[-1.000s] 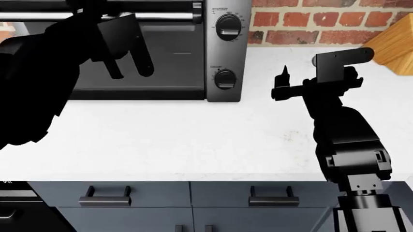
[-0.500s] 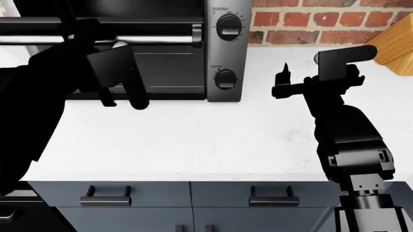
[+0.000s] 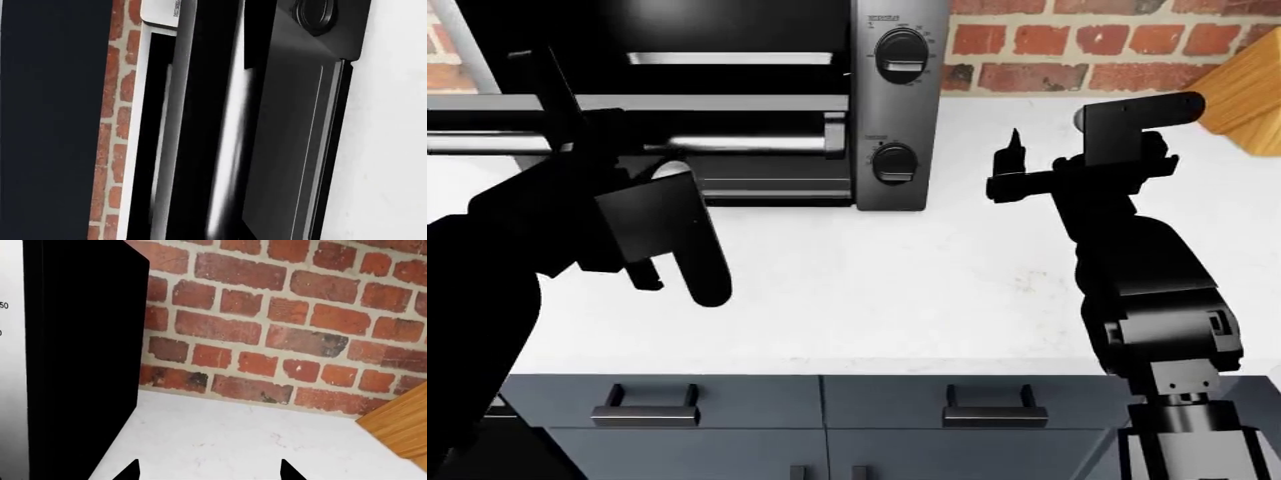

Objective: Open the toaster oven door.

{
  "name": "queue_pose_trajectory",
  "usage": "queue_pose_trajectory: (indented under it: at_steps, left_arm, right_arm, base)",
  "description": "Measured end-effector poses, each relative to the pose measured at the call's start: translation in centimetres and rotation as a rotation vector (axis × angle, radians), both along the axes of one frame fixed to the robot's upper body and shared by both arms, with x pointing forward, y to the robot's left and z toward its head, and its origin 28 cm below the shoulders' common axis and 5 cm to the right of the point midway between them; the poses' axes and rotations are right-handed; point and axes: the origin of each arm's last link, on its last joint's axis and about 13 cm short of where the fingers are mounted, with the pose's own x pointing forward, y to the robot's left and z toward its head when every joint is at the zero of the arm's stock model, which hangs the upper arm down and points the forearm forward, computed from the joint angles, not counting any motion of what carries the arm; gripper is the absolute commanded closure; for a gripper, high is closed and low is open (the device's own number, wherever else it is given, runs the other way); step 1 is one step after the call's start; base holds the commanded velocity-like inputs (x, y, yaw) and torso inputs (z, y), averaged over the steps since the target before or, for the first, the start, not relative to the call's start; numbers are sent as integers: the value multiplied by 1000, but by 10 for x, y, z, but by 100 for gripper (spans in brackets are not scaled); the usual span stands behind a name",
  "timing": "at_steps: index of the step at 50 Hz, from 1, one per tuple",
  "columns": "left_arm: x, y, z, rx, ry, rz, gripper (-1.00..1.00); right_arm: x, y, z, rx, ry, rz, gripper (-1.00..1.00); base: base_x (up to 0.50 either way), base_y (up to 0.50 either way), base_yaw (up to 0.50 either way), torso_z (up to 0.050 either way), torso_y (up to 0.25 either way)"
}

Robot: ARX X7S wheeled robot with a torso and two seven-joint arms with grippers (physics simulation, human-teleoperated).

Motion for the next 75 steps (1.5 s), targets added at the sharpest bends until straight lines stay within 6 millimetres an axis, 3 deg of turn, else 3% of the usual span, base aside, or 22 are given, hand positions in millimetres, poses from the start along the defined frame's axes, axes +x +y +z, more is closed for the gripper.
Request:
queue_pose_trajectory:
  at_steps: [33, 60, 75]
  left_arm:
    - [-41, -7, -36, 19, 67, -18, 100]
    - [-52, -5, -67, -21, 14, -26, 100]
    - [-62, -5, -81, 6, 71, -38, 100]
  right_arm:
    - [-2, -2, -2, 10, 1, -1, -100]
    - [-4, -3, -4, 5, 6, -4, -100]
    - [-5, -3, -4, 5, 5, -7, -100]
  base:
    - [0, -2, -3, 0, 2]
    - [0, -3, -4, 0, 0]
    - [1, -2, -4, 0, 0]
